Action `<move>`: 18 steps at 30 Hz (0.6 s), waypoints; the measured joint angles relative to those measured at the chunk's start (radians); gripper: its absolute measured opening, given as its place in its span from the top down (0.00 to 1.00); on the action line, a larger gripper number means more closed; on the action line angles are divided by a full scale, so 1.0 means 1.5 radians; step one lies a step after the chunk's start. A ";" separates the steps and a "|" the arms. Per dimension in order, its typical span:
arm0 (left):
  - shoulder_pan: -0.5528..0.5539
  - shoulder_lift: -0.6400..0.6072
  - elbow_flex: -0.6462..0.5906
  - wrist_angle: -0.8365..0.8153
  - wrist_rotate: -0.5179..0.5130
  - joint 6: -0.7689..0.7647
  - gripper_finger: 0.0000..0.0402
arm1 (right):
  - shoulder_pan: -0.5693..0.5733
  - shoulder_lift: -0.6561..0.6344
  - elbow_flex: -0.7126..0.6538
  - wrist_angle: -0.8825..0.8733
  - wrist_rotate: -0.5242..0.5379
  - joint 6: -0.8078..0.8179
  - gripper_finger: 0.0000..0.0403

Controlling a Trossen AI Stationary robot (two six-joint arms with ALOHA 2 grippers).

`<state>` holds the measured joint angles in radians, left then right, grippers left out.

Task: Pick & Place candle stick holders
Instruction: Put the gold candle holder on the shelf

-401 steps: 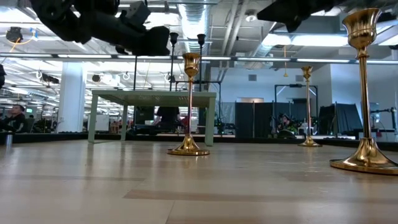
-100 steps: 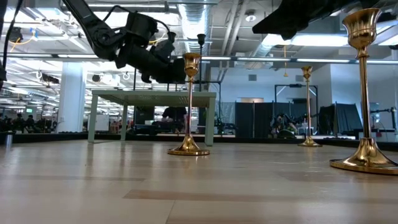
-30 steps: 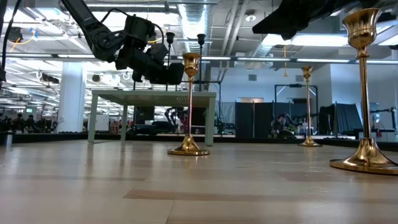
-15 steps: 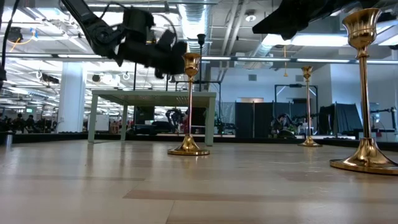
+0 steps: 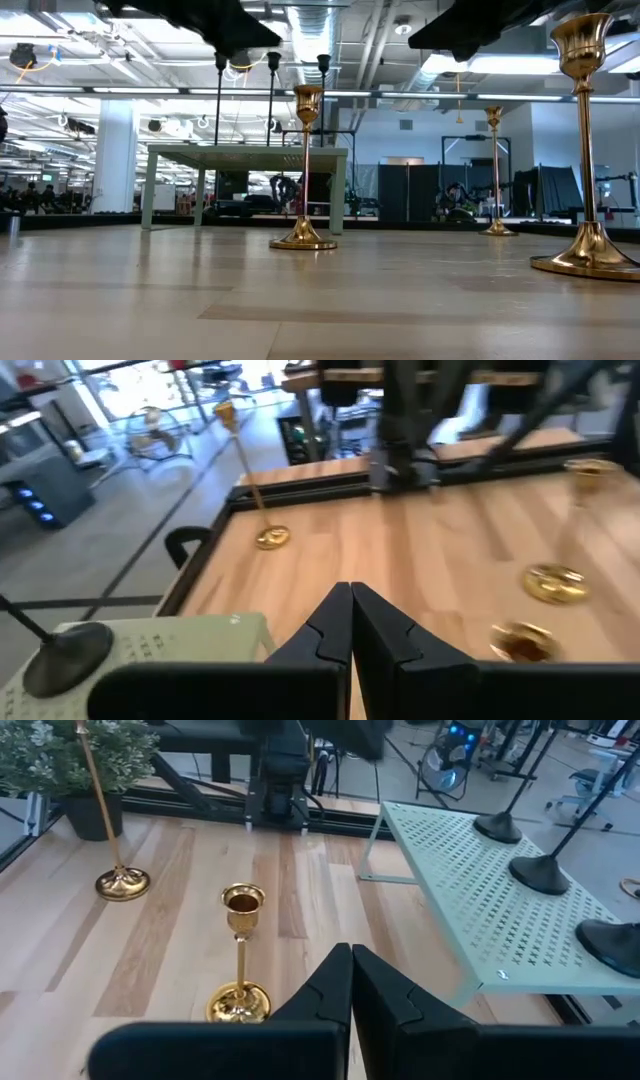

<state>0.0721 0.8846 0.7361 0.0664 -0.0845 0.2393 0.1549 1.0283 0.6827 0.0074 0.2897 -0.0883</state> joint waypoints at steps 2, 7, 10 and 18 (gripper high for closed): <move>-0.019 -0.041 0.000 -0.049 -0.005 -0.004 0.99 | 0.002 0.000 0.000 0.000 0.000 0.000 1.00; -0.072 -0.125 0.000 -0.158 -0.011 -0.008 0.99 | 0.002 0.000 0.000 0.000 0.000 0.000 1.00; -0.098 -0.161 0.000 -0.224 -0.032 -0.035 1.00 | 0.002 -0.005 0.000 -0.002 0.005 0.015 1.00; -0.160 -0.180 -0.031 -0.249 -0.073 -0.075 1.00 | 0.039 -0.076 0.069 -0.260 0.139 0.223 1.00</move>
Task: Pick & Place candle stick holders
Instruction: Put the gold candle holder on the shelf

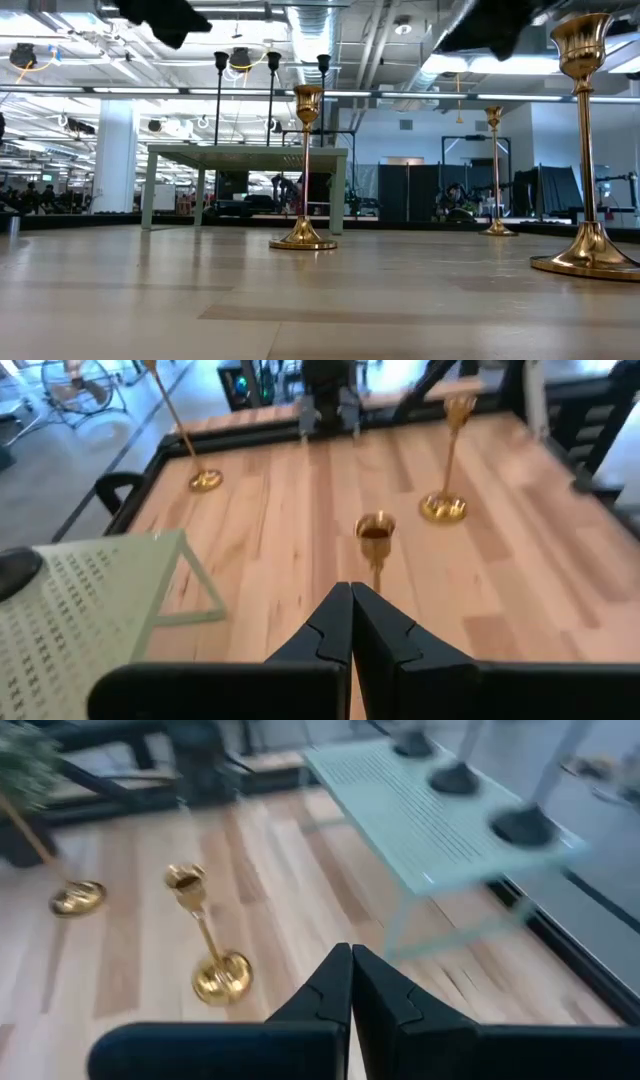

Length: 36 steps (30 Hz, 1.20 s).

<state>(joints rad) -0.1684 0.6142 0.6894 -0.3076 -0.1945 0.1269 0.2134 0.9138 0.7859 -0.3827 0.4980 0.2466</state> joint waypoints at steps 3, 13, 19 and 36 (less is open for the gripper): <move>-0.017 0.005 -0.022 0.000 -0.041 -0.004 1.00 | 0.041 -0.011 0.016 -0.062 0.054 0.059 1.00; -0.123 -0.001 -0.048 0.018 -0.149 -0.051 1.00 | 0.207 -0.010 0.021 -0.176 0.187 0.258 1.00; -0.170 -0.032 -0.049 0.017 -0.232 -0.031 1.00 | 0.269 -0.010 0.021 -0.309 0.295 0.417 1.00; -0.173 -0.024 -0.050 0.015 -0.239 -0.031 0.99 | 0.087 0.050 0.021 -0.504 0.274 0.605 1.00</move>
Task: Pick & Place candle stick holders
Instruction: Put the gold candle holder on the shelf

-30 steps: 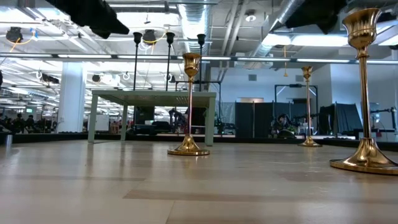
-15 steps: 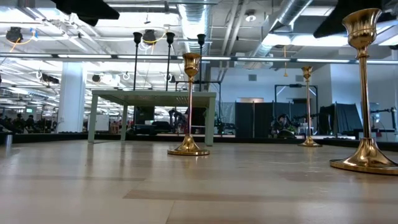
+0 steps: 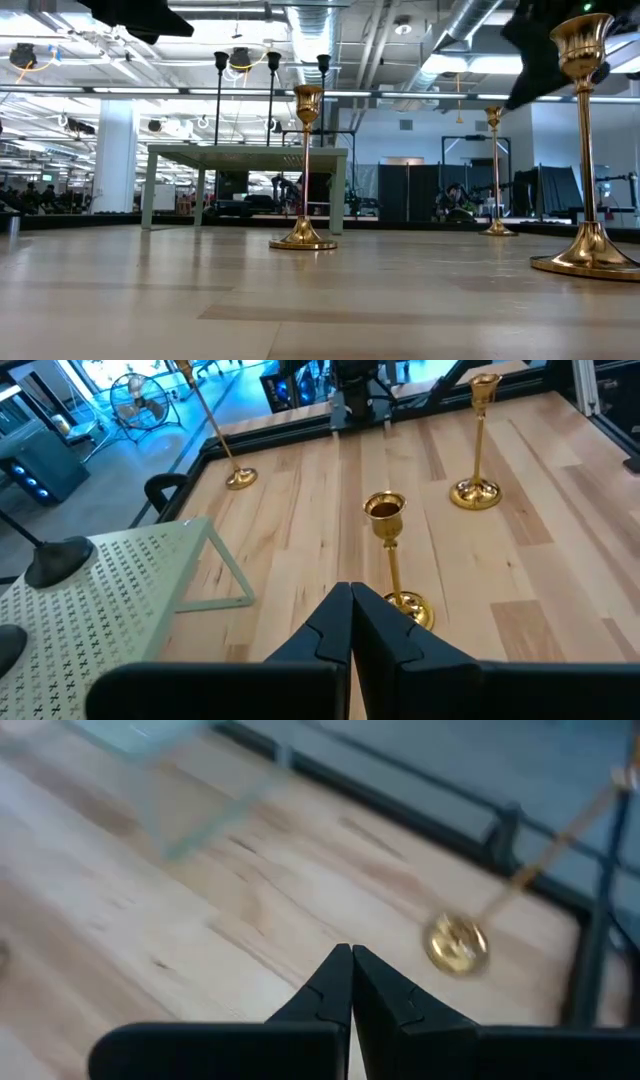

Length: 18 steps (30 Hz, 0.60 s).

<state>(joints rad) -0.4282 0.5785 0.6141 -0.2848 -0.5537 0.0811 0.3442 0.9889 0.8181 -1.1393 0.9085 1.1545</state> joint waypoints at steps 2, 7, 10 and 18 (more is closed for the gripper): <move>0.000 -0.001 -0.006 -0.002 0.000 0.000 0.99 | -0.033 0.011 -0.002 -0.005 -0.039 0.009 1.00; 0.000 0.000 -0.023 -0.004 0.000 0.000 0.99 | -0.081 0.044 -0.033 0.010 -0.070 -0.022 0.98; 0.000 0.000 -0.032 -0.002 0.000 0.000 0.99 | -0.108 0.066 -0.048 0.012 -0.085 -0.010 0.89; 0.000 0.000 -0.036 0.001 -0.002 0.000 0.99 | -0.189 0.106 -0.092 0.063 -0.027 0.019 0.54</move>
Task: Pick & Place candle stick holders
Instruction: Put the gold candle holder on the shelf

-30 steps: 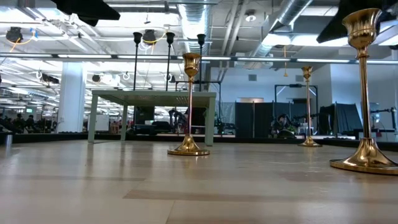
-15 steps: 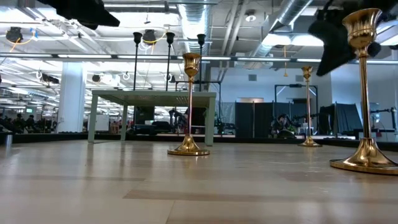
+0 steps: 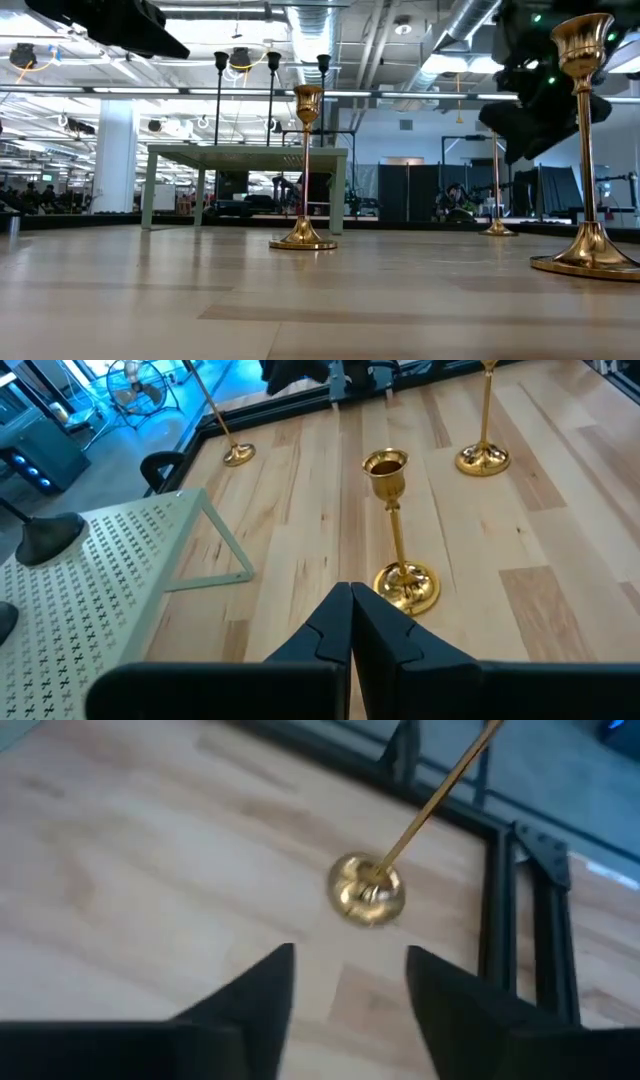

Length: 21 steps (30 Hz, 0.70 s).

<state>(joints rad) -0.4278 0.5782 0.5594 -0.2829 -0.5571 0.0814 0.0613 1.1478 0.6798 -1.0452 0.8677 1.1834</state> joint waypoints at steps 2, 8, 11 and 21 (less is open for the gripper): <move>0.000 0.000 0.000 0.000 0.000 0.000 0.99 | -0.022 0.009 -0.009 0.039 0.023 -0.009 0.45; 0.000 0.000 0.000 0.000 0.000 0.000 0.99 | -0.101 0.037 -0.032 0.135 0.070 -0.031 0.33; 0.000 0.000 0.000 0.000 0.000 0.000 0.99 | -0.143 0.047 -0.044 0.147 0.073 -0.031 0.33; 0.000 0.000 0.000 -0.001 0.000 0.000 0.99 | -0.243 0.055 -0.053 0.283 0.115 -0.123 0.33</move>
<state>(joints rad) -0.4278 0.5778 0.5594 -0.2836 -0.5571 0.0814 -0.3029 1.2304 0.6003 -0.6215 1.0406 0.9984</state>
